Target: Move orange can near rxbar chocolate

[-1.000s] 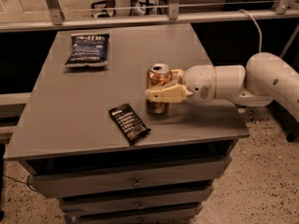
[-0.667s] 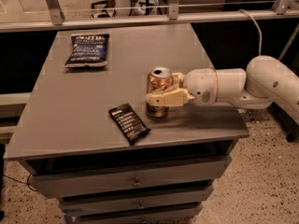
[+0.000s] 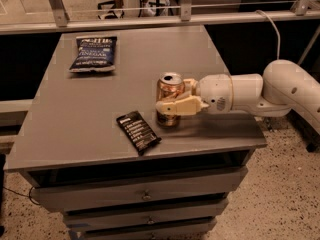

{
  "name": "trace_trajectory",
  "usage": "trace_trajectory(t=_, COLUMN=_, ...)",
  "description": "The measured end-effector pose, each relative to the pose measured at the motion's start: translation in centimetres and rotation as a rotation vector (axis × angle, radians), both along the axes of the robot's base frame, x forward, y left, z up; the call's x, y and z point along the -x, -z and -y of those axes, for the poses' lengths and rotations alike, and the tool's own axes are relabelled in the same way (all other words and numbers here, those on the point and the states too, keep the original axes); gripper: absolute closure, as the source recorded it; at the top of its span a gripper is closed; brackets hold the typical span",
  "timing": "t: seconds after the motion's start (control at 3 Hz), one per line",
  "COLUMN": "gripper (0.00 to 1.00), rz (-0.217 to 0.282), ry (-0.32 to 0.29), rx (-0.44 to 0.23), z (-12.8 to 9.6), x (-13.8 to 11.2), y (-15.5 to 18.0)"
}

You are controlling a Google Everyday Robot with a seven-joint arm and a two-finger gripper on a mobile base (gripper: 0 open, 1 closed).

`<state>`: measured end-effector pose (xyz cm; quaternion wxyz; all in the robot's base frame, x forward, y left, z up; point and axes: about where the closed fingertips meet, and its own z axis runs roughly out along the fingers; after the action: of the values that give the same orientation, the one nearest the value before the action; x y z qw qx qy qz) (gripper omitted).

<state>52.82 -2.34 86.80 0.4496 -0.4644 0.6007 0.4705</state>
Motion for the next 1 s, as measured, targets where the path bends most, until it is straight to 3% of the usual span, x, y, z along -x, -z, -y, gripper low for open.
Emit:
trace_trajectory(t=0.33, gripper=0.13, rz=0.000, ry=0.000, rx=0.000, z=0.0, x=0.0, y=0.0)
trace_trajectory(t=0.67, gripper=0.00, rz=-0.008, ry=-0.045, rx=-0.031, z=-0.7, x=1.3, y=0.3)
trace_trajectory(t=1.0, gripper=0.00, rz=-0.007, ry=-0.080, rx=-0.048, z=-1.0, x=2.4, y=0.0)
